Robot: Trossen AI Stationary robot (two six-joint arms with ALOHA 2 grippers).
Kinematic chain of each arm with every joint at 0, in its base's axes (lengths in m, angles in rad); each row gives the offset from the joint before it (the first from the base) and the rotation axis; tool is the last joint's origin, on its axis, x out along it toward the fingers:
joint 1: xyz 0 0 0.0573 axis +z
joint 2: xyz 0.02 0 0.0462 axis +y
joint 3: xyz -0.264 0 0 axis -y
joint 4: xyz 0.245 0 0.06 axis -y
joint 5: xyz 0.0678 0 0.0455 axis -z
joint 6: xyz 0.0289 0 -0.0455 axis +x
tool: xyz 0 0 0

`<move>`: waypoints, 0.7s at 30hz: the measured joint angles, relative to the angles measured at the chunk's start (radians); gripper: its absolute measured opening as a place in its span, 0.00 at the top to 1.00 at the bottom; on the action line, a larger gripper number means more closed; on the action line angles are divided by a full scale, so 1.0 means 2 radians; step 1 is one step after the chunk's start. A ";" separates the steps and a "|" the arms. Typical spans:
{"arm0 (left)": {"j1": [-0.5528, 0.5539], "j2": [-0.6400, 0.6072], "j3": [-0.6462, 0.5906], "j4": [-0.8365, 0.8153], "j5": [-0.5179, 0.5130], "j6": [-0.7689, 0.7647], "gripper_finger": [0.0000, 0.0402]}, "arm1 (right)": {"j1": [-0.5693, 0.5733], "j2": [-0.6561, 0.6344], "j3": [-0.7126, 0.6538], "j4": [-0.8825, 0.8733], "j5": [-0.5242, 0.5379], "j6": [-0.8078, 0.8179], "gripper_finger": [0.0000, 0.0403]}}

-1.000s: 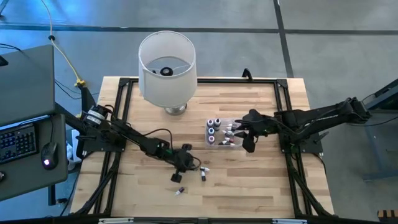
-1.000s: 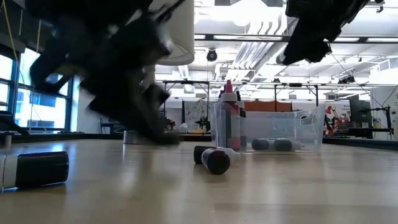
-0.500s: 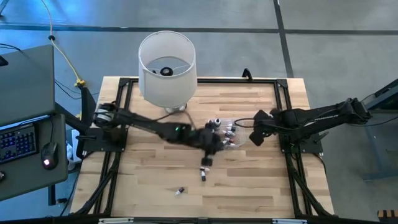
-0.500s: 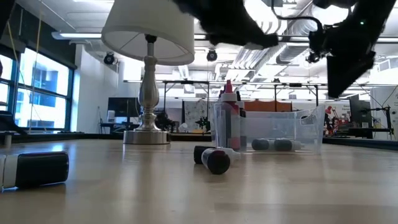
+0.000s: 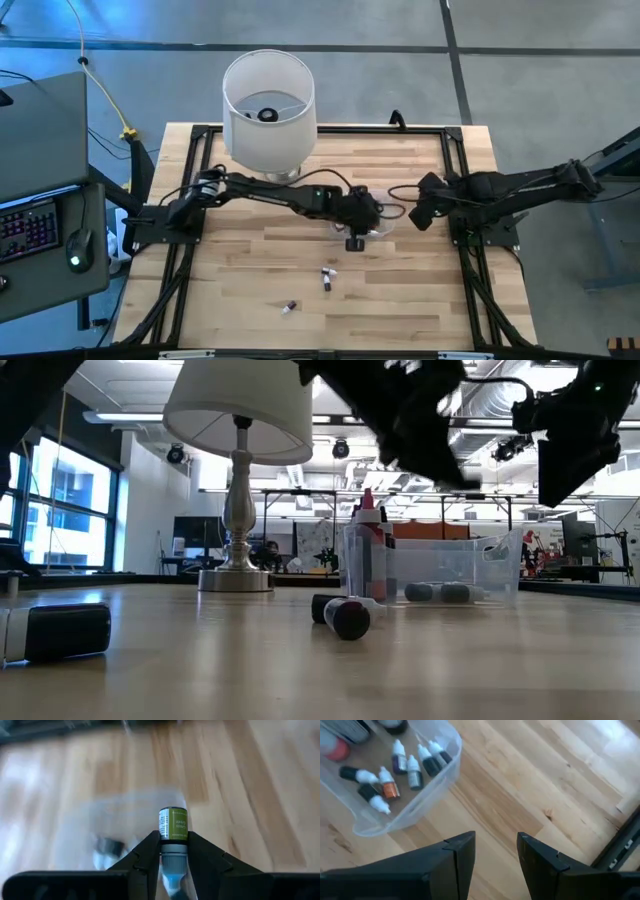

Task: Pick & Place food coloring
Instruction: Put the small green food coloring bottle into the transparent bin, then put the small black food coloring bottle into the transparent bin

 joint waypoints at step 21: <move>-0.001 0.003 0.160 -0.275 -0.048 0.001 0.60 | 0.001 -0.042 0.000 0.105 -0.038 -0.039 0.66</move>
